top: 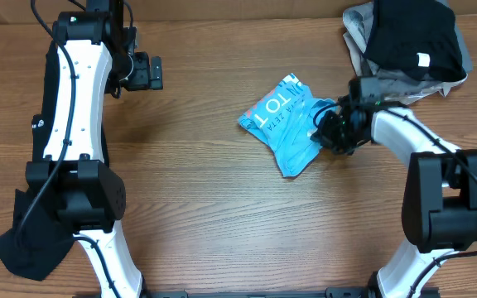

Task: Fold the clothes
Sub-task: 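Lift the bundle and carry it right onto the clothes stack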

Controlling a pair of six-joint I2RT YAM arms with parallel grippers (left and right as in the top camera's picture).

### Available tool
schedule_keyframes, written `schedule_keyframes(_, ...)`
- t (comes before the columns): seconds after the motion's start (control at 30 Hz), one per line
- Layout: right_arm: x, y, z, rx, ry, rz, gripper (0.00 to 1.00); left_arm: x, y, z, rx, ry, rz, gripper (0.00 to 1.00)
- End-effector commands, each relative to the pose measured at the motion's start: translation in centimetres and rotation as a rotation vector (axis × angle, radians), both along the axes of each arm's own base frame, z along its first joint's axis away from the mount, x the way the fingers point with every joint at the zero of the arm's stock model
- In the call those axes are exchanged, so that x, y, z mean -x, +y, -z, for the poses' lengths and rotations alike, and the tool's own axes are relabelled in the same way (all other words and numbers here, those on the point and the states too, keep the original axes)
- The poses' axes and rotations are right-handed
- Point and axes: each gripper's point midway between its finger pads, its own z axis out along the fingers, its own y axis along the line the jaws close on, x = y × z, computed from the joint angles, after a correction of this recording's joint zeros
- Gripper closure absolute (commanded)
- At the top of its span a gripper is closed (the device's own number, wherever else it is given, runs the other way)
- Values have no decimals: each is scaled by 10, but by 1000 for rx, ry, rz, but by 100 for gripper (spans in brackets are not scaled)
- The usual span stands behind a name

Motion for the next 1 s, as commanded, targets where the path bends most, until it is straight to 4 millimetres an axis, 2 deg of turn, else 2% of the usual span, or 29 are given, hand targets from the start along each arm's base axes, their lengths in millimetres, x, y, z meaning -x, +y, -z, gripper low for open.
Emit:
schedule_keyframes(0.0,-39,11,-72,-27,-179,-100,96,-3,-2,-1,6,-7,11,0)
schedule_keyframes(0.07,-50,15,-105,-38,-230,-124,96,-3,-2,-1,6,-7,12,0)
schedule_keyframes(0.17,-62,16,-141,-41,-282,-129,96,-3,-2,-1,6,-7,12,0)
schedule_keyframes(0.4,-85,18,-206,-36,-432,-140,96,-3,-2,-1,6,-7,12,0)
schedule_keyframes(0.6,-114,13,-265,-31,-634,-128,96,-3,-2,-1,6,-6,12,0)
schedule_keyframes(0.63,-121,8,-282,-24,-691,-117,96,-3,-2,-1,6,-6,12,0)
schedule_keyframes(0.67,-125,3,-291,-15,-720,-103,96,-3,-2,-1,6,-6,12,0)
schedule_keyframes(0.8,-146,-37,-329,55,-829,47,96,-3,-2,-1,6,-7,11,0)
schedule_keyframes(0.93,-160,-76,-349,88,-898,191,96,-3,-2,-1,6,-7,12,0)
schedule_keyframes(0.97,-166,-96,-355,113,-922,257,96,-3,-2,-1,6,-7,11,0)
